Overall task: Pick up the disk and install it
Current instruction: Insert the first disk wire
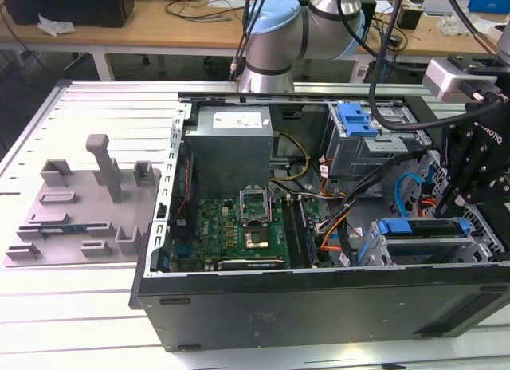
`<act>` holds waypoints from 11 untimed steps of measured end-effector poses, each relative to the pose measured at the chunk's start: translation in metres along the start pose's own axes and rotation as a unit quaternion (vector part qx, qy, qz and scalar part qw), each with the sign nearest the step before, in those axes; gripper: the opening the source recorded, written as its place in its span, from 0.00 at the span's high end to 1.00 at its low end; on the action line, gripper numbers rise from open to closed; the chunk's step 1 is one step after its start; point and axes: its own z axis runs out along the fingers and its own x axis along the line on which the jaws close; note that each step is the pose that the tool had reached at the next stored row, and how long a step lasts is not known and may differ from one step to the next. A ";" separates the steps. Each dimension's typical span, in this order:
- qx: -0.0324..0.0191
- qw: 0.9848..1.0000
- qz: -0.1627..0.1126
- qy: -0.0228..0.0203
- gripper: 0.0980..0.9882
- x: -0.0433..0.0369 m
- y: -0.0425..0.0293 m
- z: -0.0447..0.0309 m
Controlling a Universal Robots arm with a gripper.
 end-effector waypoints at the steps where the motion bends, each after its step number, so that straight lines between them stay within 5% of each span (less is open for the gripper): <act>1: 0.000 1.000 0.000 0.000 0.93 0.0000 0.0001 0.0000; 11: 0.000 1.000 0.000 0.000 0.93 0.0004 -0.0003 0.0011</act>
